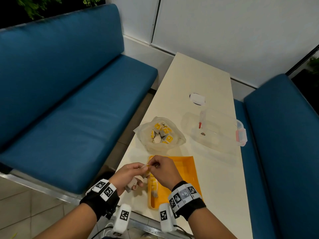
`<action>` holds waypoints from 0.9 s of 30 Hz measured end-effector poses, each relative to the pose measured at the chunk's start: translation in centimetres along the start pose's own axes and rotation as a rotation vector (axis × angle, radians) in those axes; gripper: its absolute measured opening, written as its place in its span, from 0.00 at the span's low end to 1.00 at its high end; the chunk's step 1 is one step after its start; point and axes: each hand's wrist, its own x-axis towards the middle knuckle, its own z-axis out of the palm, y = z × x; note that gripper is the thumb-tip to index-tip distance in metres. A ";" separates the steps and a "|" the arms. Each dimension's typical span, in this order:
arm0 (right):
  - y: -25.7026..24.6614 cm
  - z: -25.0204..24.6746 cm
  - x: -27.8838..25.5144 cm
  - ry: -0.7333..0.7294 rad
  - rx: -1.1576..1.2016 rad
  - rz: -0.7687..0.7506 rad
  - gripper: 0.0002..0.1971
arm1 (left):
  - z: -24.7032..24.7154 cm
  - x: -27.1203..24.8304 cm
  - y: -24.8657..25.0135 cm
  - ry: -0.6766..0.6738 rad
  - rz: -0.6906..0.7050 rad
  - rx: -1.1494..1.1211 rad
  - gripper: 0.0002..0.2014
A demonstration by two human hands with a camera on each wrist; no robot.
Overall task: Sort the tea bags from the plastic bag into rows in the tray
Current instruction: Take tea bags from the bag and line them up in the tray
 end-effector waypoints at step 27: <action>4.9 -2.5 -1.9 -0.111 0.101 0.160 0.04 | 0.4 0.6 -0.7 0.229 -0.055 0.171 0.16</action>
